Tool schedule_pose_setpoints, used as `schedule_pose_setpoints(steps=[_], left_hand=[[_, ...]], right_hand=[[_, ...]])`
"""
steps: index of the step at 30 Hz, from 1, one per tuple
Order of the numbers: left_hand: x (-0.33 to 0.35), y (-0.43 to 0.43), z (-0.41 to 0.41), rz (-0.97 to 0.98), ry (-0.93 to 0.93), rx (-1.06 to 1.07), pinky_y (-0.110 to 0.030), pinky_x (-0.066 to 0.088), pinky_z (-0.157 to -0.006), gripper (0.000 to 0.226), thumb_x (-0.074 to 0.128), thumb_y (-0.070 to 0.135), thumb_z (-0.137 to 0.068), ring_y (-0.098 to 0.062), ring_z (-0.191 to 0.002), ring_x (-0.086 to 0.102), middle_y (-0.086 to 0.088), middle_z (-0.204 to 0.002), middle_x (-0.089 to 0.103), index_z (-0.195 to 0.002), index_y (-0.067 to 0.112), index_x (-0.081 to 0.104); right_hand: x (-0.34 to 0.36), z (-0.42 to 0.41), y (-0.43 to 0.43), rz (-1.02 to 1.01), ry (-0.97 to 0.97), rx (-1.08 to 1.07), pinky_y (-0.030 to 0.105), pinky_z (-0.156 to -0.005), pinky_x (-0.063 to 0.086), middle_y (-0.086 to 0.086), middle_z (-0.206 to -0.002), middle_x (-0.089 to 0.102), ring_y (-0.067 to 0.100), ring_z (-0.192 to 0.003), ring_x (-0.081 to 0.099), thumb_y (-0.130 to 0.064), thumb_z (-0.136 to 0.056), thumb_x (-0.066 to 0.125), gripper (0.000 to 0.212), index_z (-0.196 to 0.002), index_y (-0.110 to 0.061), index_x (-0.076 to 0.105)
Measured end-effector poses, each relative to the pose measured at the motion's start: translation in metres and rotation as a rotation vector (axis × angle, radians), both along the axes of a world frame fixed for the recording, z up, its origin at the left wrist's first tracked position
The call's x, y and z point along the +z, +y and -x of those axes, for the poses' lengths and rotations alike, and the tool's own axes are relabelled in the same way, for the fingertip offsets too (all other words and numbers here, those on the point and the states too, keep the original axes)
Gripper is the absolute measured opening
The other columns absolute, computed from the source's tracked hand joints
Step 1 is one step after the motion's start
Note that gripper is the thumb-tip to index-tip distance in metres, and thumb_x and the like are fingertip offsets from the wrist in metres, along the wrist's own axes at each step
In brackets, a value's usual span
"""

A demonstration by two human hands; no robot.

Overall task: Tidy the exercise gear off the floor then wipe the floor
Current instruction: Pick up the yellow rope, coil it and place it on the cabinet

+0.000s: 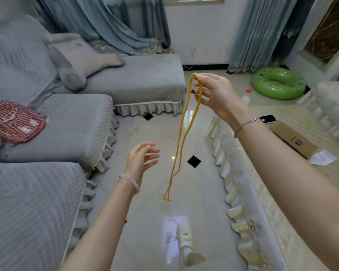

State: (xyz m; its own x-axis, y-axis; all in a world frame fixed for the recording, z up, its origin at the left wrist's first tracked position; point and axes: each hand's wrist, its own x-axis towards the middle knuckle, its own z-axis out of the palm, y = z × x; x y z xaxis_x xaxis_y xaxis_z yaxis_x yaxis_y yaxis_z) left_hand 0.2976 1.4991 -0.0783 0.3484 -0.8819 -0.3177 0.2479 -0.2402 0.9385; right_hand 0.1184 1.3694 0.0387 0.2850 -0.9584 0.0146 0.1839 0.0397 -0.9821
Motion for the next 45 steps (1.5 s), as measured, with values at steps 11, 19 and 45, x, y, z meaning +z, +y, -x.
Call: schedule_pose_setpoints(steps=[11,19,45], left_hand=[[0.000,-0.198,-0.029,-0.027,-0.013,-0.015,-0.026,0.052,-0.066,0.022,0.041,0.010,-0.096,-0.016,-0.073,0.062,-0.005,-0.082,0.065,-0.090,0.013,0.062],[-0.009,-0.368,-0.053,-0.021,-0.010,-0.110,-0.025,0.053,-0.064,0.021,0.041,0.009,-0.096,-0.015,-0.072,0.063,-0.005,-0.082,0.065,-0.091,0.013,0.062],[-0.001,-0.881,-0.020,-0.089,-0.050,-0.375,-0.037,0.051,-0.082,0.018,0.044,0.009,-0.095,-0.022,-0.078,0.063,-0.009,-0.085,0.066,-0.095,0.007,0.062]], right_hand=[[0.002,-0.043,-0.196,0.050,0.102,0.087,0.028,-0.075,0.052,0.000,-0.079,0.062,0.011,-0.070,0.058,-0.014,-0.094,0.053,0.020,-0.107,-0.003,0.063],[-0.007,-0.049,-0.350,0.038,0.101,-0.030,0.029,-0.075,0.051,0.000,-0.079,0.061,0.013,-0.070,0.057,-0.014,-0.094,0.052,0.022,-0.108,-0.001,0.063],[-0.014,0.027,-0.820,-0.014,-0.024,-0.370,0.026,-0.071,0.051,0.000,-0.076,0.063,0.010,-0.066,0.058,-0.011,-0.092,0.052,0.016,-0.101,-0.006,0.066]])
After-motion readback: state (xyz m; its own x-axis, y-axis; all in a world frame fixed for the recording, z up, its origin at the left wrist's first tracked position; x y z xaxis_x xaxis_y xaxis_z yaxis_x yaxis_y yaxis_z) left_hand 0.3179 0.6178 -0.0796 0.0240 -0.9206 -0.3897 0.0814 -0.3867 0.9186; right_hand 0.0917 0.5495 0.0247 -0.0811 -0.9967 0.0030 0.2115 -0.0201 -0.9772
